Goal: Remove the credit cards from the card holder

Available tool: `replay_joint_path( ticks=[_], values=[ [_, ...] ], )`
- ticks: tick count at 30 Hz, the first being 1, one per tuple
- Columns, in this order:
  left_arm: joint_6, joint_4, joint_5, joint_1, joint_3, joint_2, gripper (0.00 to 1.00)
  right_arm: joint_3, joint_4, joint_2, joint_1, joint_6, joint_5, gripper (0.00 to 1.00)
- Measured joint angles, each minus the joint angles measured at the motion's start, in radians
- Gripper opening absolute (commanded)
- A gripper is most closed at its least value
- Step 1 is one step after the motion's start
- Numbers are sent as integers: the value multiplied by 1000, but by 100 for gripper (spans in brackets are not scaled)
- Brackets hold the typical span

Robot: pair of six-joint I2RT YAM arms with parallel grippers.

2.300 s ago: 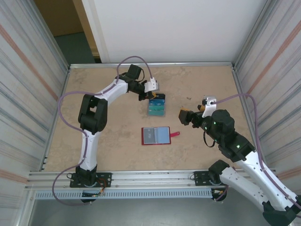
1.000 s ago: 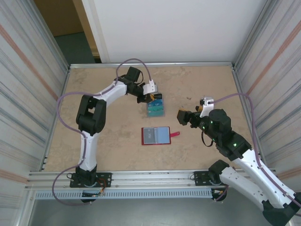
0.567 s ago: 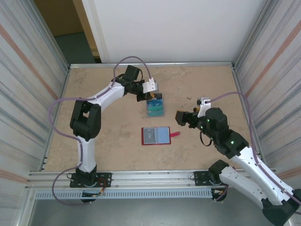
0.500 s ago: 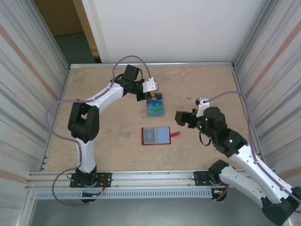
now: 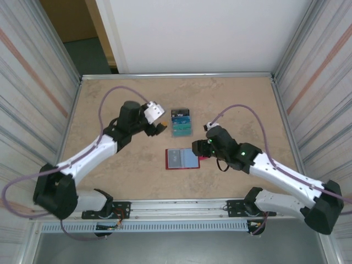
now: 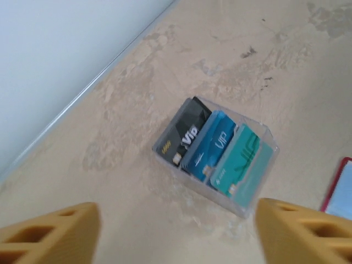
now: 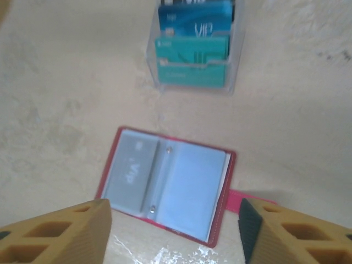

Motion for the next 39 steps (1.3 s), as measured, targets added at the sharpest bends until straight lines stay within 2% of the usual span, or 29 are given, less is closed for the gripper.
replay_joint_path(
  ticks=[5,11,16,19,23,29,39],
  values=[
    [-217,51,-167,-2,-211,-194,99,71,-15,199,74,34,8,44],
    [-414,62,-300,2,-332,-328,99,187,-17,405,137,45,6,40],
    [-578,66,-394,16,-407,-412,99,233,-16,520,153,43,-19,30],
    [-655,67,-439,26,-449,-449,99,257,-17,576,156,45,-29,30],
    [-702,66,-464,29,-475,-472,99,296,-18,646,162,44,-47,32],
    [-725,83,-483,29,-488,-478,99,354,-21,727,174,42,-67,41],
    [-725,90,-485,29,-495,-478,99,364,-27,777,182,43,-77,45]
  ],
)
